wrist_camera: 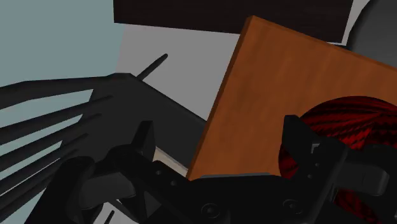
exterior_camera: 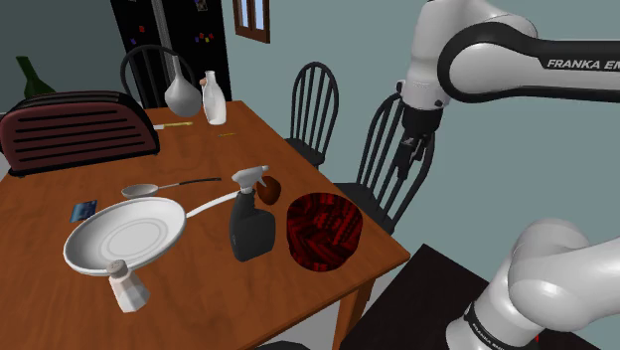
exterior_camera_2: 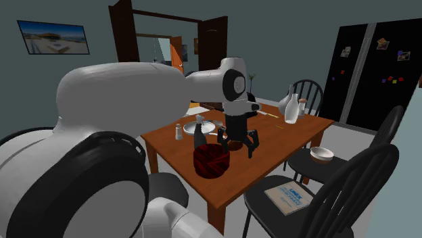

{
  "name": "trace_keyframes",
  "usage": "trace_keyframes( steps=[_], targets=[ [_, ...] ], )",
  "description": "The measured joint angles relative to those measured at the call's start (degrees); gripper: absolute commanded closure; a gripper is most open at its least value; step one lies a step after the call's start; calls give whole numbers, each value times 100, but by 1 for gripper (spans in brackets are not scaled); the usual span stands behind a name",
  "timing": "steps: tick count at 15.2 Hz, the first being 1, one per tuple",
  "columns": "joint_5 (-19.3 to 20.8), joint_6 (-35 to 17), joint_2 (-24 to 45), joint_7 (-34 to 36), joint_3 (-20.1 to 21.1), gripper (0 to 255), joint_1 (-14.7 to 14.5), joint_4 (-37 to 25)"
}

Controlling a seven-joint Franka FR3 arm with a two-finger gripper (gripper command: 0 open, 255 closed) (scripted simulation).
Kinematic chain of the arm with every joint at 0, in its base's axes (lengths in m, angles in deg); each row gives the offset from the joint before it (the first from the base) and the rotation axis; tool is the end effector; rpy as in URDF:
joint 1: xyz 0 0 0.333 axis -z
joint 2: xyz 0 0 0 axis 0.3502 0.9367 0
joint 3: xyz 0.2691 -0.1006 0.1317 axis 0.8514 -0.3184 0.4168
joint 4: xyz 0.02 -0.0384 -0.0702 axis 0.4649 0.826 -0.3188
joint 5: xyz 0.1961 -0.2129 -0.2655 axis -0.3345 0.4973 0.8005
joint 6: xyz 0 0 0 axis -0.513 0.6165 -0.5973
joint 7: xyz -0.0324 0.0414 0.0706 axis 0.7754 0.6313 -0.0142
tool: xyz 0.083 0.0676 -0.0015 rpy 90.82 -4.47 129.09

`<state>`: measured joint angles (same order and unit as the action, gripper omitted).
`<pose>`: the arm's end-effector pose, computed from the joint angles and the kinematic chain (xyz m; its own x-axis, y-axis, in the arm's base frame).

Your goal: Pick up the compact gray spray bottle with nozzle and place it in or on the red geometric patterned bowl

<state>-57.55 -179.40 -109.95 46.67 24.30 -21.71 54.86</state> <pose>0.3092 0.0224 0.5616 0.9934 0.1065 -0.0432 0.1113 -0.9851 0.1311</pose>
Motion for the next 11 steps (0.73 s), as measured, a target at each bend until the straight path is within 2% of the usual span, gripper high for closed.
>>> trace_keyframes(
  steps=[3, 11],
  targets=[
    [-44, -267, 108, -225, -88, 0, -99, 45],
    [-588, -1988, 1053, -1638, -465, 0, -866, 98]
  ],
)
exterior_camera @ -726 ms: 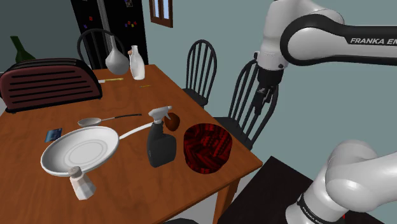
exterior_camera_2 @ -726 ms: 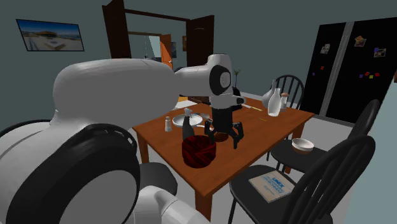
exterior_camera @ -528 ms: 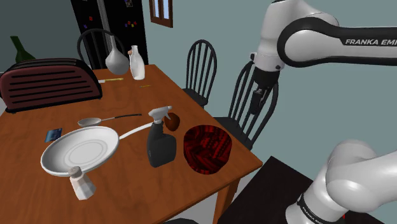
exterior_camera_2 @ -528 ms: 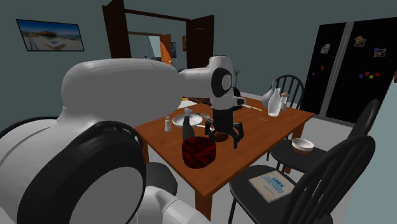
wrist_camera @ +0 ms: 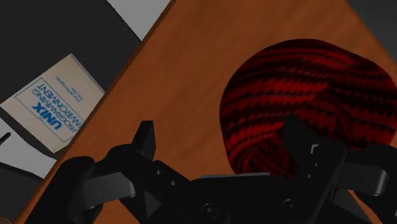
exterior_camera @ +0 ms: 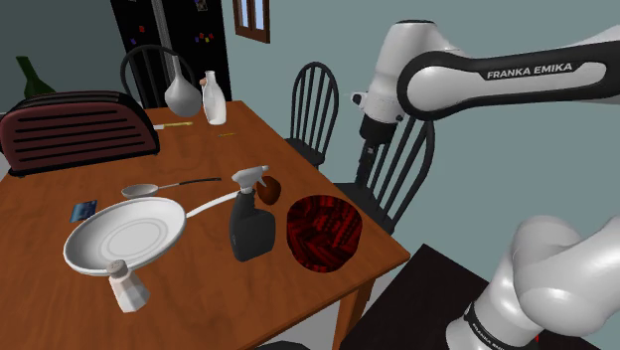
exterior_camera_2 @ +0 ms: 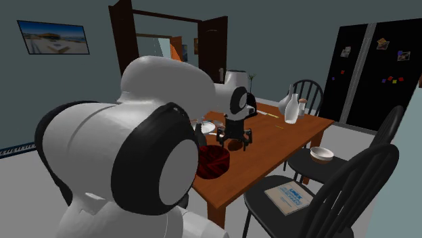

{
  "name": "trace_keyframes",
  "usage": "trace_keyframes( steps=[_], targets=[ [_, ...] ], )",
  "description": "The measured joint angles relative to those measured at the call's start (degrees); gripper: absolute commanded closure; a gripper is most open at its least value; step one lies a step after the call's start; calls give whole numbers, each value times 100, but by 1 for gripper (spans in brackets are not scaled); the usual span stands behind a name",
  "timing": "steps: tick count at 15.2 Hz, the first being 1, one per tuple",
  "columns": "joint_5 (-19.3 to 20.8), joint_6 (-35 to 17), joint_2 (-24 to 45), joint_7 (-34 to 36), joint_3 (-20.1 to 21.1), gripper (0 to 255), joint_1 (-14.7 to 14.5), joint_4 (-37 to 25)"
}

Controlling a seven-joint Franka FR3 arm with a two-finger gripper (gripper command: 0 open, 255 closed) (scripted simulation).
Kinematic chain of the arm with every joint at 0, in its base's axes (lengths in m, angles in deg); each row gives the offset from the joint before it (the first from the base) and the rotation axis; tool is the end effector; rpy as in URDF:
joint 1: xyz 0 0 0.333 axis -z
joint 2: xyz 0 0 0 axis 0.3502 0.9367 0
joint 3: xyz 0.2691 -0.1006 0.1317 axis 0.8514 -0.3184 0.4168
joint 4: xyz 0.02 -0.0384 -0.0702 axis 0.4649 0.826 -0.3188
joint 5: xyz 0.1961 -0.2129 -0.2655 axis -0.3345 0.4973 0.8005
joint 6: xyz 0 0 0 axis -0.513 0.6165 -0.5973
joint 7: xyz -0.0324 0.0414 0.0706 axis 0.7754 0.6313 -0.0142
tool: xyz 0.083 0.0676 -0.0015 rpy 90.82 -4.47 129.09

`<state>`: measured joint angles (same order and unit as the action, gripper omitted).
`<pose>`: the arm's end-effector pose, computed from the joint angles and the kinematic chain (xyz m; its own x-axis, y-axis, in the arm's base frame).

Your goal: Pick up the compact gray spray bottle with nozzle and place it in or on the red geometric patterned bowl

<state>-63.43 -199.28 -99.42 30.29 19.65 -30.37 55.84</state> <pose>0.3779 0.0601 0.5211 0.8822 0.4578 0.1107 0.4594 -0.8882 0.0123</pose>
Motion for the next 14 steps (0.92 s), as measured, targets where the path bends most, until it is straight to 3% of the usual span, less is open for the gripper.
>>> trace_keyframes(
  steps=[5, 14],
  targets=[
    [-526, -932, 680, -1105, -255, 0, -565, -139],
    [-1912, -1960, 1722, -3397, -615, 0, -1690, -636]
  ],
)
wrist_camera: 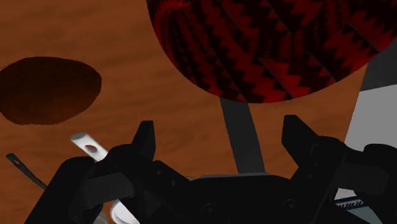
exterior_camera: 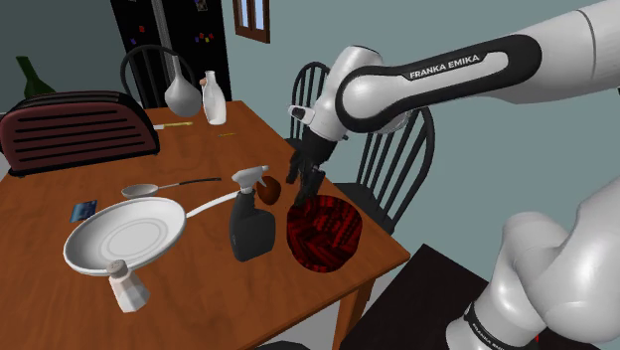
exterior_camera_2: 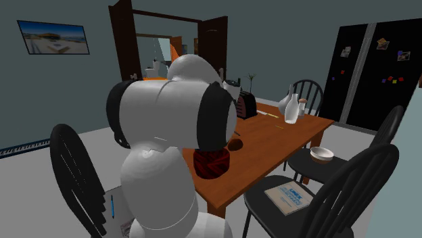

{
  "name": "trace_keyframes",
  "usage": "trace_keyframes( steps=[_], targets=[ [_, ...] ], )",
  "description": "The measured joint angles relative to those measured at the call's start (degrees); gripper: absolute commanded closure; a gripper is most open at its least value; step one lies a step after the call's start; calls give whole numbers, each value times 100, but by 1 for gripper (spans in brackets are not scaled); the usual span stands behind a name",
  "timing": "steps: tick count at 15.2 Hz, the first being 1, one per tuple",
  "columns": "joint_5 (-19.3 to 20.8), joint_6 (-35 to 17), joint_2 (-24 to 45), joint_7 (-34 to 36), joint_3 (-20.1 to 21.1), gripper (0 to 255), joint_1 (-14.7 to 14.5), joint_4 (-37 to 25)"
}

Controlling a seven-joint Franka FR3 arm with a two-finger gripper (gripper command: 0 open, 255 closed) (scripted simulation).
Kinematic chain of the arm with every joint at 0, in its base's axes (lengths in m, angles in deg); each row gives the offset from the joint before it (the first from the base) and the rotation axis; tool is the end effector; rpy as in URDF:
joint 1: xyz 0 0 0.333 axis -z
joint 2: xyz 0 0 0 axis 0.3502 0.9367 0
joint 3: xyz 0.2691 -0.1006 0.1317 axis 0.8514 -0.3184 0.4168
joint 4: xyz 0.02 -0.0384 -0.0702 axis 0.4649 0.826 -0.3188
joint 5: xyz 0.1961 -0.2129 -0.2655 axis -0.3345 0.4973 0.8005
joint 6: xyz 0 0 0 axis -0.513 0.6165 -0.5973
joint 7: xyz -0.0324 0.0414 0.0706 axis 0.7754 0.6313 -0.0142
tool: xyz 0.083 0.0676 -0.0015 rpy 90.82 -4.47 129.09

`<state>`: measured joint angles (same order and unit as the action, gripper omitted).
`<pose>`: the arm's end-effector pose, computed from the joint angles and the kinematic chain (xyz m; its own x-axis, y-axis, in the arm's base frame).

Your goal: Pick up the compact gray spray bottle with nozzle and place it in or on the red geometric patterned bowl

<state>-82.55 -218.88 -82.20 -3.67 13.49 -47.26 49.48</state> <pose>0.4520 0.1670 0.4825 0.4528 0.7974 0.3989 0.8770 -0.4791 -0.0377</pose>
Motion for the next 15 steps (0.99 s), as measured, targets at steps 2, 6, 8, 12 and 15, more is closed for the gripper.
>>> trace_keyframes(
  steps=[2, 6, 8, 12, 15],
  targets=[
    [-364, -135, 190, -537, -34, 0, -246, -119],
    [-1010, -201, 516, -1533, -93, 0, -619, -430],
    [-1131, -280, 612, -1678, -80, 0, -682, -457],
    [-1305, -516, 836, -1816, -44, 0, -762, -443],
    [-1402, -662, 966, -1880, -18, 0, -804, -429]
  ],
)
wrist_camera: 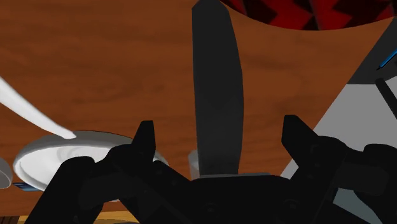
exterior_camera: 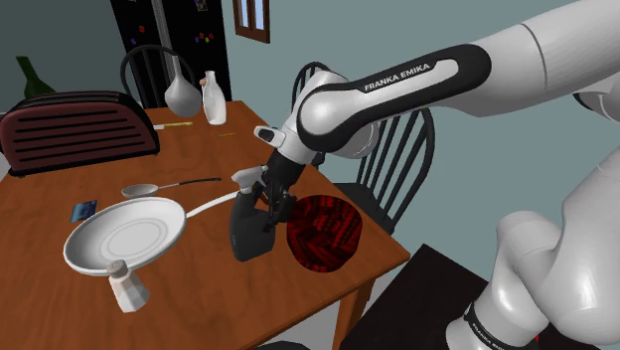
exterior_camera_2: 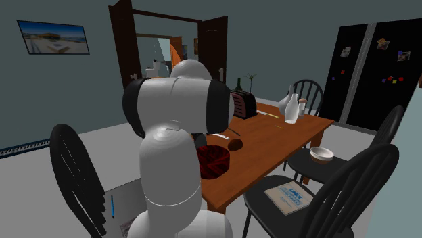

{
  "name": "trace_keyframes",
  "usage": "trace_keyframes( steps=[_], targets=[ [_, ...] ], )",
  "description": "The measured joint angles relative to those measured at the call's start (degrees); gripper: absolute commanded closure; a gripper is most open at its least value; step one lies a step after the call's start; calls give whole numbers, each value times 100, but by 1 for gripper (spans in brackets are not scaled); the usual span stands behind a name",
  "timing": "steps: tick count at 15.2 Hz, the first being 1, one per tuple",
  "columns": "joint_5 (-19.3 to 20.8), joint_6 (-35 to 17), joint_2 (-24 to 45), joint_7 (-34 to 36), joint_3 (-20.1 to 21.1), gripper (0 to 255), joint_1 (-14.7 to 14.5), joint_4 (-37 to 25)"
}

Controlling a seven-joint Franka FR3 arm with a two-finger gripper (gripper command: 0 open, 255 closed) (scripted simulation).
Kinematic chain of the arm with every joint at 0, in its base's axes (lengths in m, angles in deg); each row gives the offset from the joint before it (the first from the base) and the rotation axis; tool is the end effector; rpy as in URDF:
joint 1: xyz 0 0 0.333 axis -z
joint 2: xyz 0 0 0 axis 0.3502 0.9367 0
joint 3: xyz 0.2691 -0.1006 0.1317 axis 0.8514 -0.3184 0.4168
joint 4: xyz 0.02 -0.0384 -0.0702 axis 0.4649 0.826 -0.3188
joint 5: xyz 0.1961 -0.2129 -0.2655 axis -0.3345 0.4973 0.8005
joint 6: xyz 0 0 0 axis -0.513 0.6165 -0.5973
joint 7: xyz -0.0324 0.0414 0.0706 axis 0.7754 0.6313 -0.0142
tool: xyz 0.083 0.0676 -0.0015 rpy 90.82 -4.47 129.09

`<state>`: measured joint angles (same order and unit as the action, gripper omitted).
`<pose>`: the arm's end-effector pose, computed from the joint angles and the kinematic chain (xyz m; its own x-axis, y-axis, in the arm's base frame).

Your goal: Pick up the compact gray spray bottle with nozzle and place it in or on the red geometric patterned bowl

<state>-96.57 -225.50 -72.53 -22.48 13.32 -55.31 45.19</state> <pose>0.4666 0.2463 0.4473 0.2019 0.8329 0.5153 0.9720 -0.2349 -0.0011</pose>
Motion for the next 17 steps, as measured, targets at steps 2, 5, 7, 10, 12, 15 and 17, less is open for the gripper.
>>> trace_keyframes(
  steps=[2, 5, 7, 10, 12, 15, 17],
  targets=[
    [-10, -14, 10, -9, 1, 0, -3, 3],
    [-13, -18, 12, -11, 1, 0, -3, 4],
    [-13, -18, 12, -11, 1, 255, -3, 4],
    [-13, -18, 12, -11, 0, 255, -3, 3],
    [-13, -18, 12, -11, 0, 255, -3, 2],
    [-12, -18, 11, -11, 0, 255, -3, 3],
    [13, 12, -7, 20, 3, 255, 0, -13]
  ],
)
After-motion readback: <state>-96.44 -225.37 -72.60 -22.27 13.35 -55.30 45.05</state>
